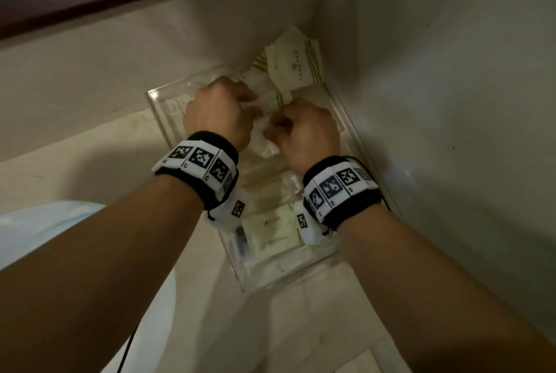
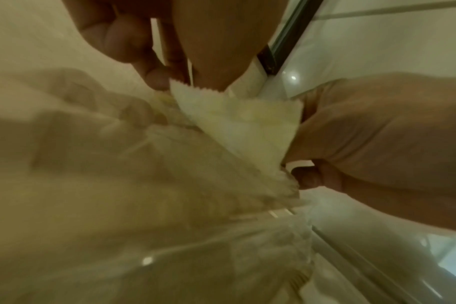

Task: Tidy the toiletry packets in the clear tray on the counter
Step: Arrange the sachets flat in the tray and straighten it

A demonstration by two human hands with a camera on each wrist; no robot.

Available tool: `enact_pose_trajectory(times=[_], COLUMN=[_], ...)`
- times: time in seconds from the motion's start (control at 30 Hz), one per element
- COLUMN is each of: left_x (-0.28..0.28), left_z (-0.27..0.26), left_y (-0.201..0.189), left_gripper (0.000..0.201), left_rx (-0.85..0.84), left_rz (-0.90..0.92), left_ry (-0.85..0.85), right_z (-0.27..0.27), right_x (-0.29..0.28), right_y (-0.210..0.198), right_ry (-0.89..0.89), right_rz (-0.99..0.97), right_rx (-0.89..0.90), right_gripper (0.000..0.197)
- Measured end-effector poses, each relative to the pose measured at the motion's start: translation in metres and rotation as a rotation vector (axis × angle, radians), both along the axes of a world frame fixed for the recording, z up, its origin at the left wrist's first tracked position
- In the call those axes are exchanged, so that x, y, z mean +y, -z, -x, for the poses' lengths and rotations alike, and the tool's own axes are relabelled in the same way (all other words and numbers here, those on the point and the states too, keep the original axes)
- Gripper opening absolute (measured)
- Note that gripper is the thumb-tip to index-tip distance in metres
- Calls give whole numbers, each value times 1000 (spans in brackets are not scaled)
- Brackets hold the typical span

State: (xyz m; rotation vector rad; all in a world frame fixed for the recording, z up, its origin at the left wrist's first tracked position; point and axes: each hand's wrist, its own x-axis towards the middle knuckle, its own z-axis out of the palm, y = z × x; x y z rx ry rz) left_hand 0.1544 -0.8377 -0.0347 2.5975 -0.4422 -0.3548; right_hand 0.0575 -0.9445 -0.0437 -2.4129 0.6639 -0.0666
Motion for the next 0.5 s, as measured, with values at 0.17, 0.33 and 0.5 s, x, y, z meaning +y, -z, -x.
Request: enact_pose_trajectory(times=[0.17, 0.33, 0.5], left_x=[-3, 14, 38], left_z=[-2, 1, 12], left_y=[-9, -23, -37], left_gripper=[11, 6, 13], left_rx=[23, -20, -19], left_rz=[-37, -82, -47], left_ry=[40, 60, 78], right_z=[-2, 0, 17], right_x=[3, 0, 0], right_y=[-3, -13, -24], right_ry=[-10, -68, -129], right_rz=[60, -3, 15], right_rx=[65, 161, 204], right_gripper=[17, 12, 12])
